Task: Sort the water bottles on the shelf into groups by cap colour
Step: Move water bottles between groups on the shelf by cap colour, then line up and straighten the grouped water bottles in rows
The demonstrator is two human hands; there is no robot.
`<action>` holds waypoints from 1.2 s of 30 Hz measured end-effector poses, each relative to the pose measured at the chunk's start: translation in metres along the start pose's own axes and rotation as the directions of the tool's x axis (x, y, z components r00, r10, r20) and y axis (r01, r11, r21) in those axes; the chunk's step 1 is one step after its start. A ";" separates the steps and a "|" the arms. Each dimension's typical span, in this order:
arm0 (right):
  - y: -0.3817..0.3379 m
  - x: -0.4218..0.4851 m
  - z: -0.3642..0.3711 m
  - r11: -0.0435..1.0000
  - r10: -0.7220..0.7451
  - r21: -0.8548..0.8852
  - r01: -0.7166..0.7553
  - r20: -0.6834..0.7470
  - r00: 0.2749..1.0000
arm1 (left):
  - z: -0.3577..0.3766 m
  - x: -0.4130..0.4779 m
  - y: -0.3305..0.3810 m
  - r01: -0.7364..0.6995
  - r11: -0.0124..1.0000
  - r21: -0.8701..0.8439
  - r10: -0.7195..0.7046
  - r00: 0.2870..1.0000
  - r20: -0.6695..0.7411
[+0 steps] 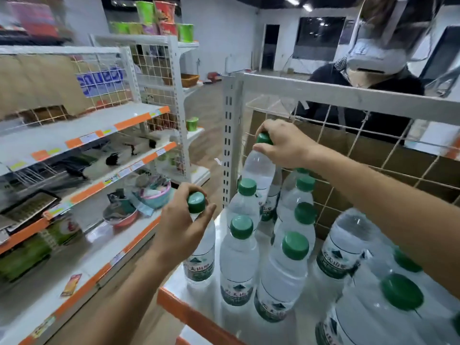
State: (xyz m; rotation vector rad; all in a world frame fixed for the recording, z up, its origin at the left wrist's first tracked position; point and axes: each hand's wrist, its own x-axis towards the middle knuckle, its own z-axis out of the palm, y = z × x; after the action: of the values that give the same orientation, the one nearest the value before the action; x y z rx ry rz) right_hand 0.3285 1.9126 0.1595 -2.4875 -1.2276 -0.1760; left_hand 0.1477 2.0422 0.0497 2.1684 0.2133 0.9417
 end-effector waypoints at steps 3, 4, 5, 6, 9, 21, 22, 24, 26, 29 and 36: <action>0.002 -0.004 0.012 0.999 0.035 -0.047 -0.028 0.165 0.986 | 0.008 0.003 -0.010 -0.015 0.996 -0.086 0.022 0.996 0.088; 0.005 -0.005 0.013 0.998 0.051 -0.055 -0.041 0.200 0.978 | 0.009 0.005 -0.011 -0.025 0.994 -0.109 0.038 0.992 0.117; 0.007 -0.007 0.014 0.996 0.068 -0.071 -0.053 0.230 0.971 | 0.009 0.006 -0.010 -0.038 0.991 -0.126 0.056 0.988 0.142; 0.009 -0.009 0.014 0.994 0.083 -0.095 -0.060 0.258 0.963 | 0.008 0.007 -0.010 -0.048 0.989 -0.139 0.071 0.984 0.165; 0.013 -0.014 0.014 0.985 0.106 -0.163 -0.053 0.340 0.934 | 0.007 0.011 -0.006 -0.041 0.987 -0.155 0.074 0.975 0.210; 0.002 -0.044 -0.008 0.993 0.046 -0.116 -0.029 0.141 0.989 | -0.002 0.018 0.028 -0.097 0.987 0.126 0.090 0.994 0.060; -0.001 -0.053 -0.016 0.994 0.037 -0.106 -0.024 0.119 0.992 | -0.003 0.017 0.038 -0.127 0.978 0.163 0.124 0.992 0.029; -0.007 -0.078 -0.034 0.997 0.023 -0.072 -0.017 0.076 0.997 | -0.003 0.014 0.064 -0.183 0.962 0.203 0.190 0.982 -0.014; -0.011 -0.110 -0.052 0.999 0.023 -0.043 -0.023 0.015 1.000 | 0.002 0.007 0.096 -0.235 0.951 0.201 0.247 0.969 -0.033; -0.006 -0.176 -0.078 0.998 0.063 -0.021 -0.066 -0.119 0.991 | 0.023 -0.010 0.152 -0.357 0.925 0.127 0.362 0.932 -0.015; 0.045 -0.386 -0.117 0.942 0.306 0.002 -0.334 -0.410 0.859 | 0.139 -0.096 0.296 -0.528 0.827 -0.190 0.557 0.815 0.159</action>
State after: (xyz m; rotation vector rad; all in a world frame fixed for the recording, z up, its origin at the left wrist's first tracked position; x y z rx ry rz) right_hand 0.1320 1.5579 0.1534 -2.4963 -0.6367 -0.6207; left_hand 0.1346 1.7141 0.1392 2.2137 -0.5976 0.9832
